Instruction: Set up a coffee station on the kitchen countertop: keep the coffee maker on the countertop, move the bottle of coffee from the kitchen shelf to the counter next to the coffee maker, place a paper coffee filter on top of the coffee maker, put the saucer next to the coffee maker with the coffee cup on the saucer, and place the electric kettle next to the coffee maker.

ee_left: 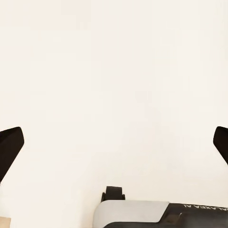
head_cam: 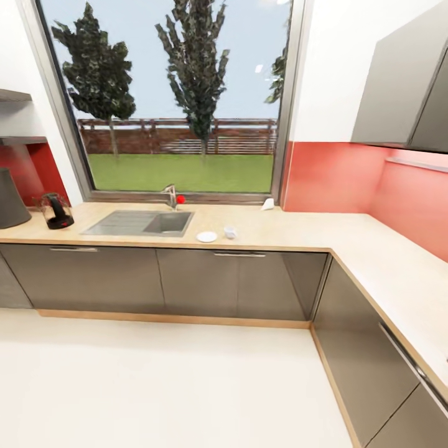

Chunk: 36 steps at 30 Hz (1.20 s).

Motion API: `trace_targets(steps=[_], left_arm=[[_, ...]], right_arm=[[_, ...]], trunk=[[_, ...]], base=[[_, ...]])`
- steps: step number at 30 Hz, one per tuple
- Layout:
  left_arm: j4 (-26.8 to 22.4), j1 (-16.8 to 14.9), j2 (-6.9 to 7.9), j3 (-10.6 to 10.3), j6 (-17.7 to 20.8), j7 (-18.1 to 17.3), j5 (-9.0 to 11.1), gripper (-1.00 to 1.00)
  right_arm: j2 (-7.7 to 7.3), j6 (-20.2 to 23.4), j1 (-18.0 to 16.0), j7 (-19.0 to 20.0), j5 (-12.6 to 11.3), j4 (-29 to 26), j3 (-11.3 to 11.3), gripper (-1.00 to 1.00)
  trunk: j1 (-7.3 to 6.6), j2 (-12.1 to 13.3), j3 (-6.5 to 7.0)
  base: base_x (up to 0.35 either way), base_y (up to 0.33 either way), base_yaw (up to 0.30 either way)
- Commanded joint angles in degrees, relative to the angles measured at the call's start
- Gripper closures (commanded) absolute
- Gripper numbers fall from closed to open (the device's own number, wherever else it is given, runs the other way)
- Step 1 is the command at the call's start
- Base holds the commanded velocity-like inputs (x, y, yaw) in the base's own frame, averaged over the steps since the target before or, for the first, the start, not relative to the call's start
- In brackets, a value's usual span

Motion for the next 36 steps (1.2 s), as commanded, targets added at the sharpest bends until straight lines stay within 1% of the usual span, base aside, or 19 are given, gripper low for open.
trace_targets(steps=[1,11,14,17,18,19,20,21,23,24,25,27,28,29,30,31,33,35,36], left_arm=[[0.05,-0.05,-0.01,0.04,-0.17,-0.06,0.41,-1.0],[0.05,-0.05,0.12,-0.02,0.08,-0.06,0.37,-1.0],[0.09,-0.05,0.6,-0.1,0.26,0.04,0.27,-1.0],[0.27,-0.04,1.63,-0.21,0.56,0.17,-0.14,-1.0],[0.69,-0.01,2.04,-0.25,0.66,0.26,-0.53,-1.0],[1.04,0.0,2.26,-0.26,0.7,0.3,-0.76,-1.0],[2.09,0.01,2.86,-0.28,0.79,0.38,-1.21,-1.0],[2.79,0.01,3.2,-0.29,0.82,0.42,-1.39,-1.0],[6.3,0.02,4.7,-0.27,0.91,0.5,-1.79,-1.0],[9.08,0.06,5.52,-0.26,0.94,0.53,-1.91,-1.0],[10.35,0.23,5.84,-0.28,0.98,0.54,-1.99,-1.0],[11.65,1.62,6.13,-0.26,1.04,0.55,-2.08,-1.0],[12.28,3.61,6.3,-0.25,1.29,0.61,-2.12,-1.0],[12.4,4.5,6.34,-0.24,1.65,0.62,-2.12,-1.0],[12.46,5.53,6.37,-0.24,2.24,0.63,-2.13,-1.0],[12.48,6.03,6.38,-0.23,2.6,0.65,-2.13,-1.0],[12.54,7.78,6.49,-0.23,4.37,0.73,-2.13,-1.0],[12.53,10.05,6.58,-0.29,6.84,1.3,-2.19,-1.0],[12.56,10.93,6.61,-0.3,7.59,1.64,-2.21,-1.0]], right_arm=[[0.01,-0.16,-0.04,-0.01,0.06,0.03,-0.07,-1.0],[0.05,-0.11,-0.04,0.07,-0.02,-0.55,-0.07,-1.0],[0.12,-0.11,-0.04,0.19,-0.06,-3.33,-0.07,-1.0],[0.25,0.0,-0.06,0.2,-0.1,-10.32,0.09,-1.0],[0.29,0.07,-0.07,0.19,-0.14,-13.4,0.13,-1.0],[0.3,0.11,-0.08,0.19,-0.15,-14.95,0.14,-1.0],[0.32,0.19,-0.09,0.18,-0.17,-18.06,0.16,-1.0],[0.35,0.24,-0.1,0.18,-0.18,-19.61,0.18,-1.0],[0.56,0.39,-0.12,0.17,-0.24,-25.44,0.53,-1.0],[0.95,0.47,-0.26,0.11,-0.26,-29.34,1.21,-1.0],[1.23,0.53,-0.46,0.03,-0.26,-31.72,1.9,-1.0],[1.75,1.16,-1.38,-0.04,-0.23,-35.77,3.74,-1.0],[2.82,4.12,-4.34,-0.14,-0.23,-39.71,6.07,-1.0],[3.37,6.04,-6.16,-0.15,-0.25,-40.63,6.55,-1.0],[4.0,8.11,-8.23,-0.16,-0.27,-41.18,6.89,-1.0],[4.33,9.14,-9.35,-0.17,-0.27,-41.36,7.01,-1.0],[5.72,12.79,-14.06,-0.18,-0.28,-41.64,7.28,-1.0],[7.35,16.6,-20.58,-0.22,-0.29,-41.72,7.44,-1.0],[7.91,18.68,-24.84,-0.25,-0.29,-41.7,7.44,-1.0]], trunk=[[0.06,-0.11,-0.12],[0.06,-0.11,-0.12],[0.06,-0.11,-0.12],[0.06,-0.11,-0.12],[0.06,-0.11,-0.12],[0.06,-0.11,-0.12],[0.06,-0.11,-0.12],[0.06,-0.11,-0.12],[0.06,-0.11,-0.12],[0.06,-0.11,-0.12],[0.06,-0.11,-0.12],[0.06,-0.11,-0.12],[0.06,-0.11,-0.12],[0.06,-0.11,-0.12],[0.06,-0.11,-0.12],[0.06,-0.11,-0.12],[0.06,-0.11,-0.12],[0.06,-0.11,-0.12],[0.06,-0.11,-0.12]], base=[[0.289,0.0,0.0],[0.303,0.0,0.0],[0.332,0.0,0.0],[0.334,0.0,0.0],[0.335,0.0,0.0],[0.335,0.0,0.0],[0.335,0.0,0.0],[0.335,0.0,0.0],[0.336,0.0,0.0],[0.336,0.0,0.0],[0.336,0.0,0.0],[0.336,0.0,0.0],[0.336,0.0,0.0],[0.336,0.0,0.0],[0.336,0.0,0.0],[0.336,0.0,0.0],[0.336,0.0,0.0],[0.336,0.0,0.0],[0.336,0.0,0.0]])
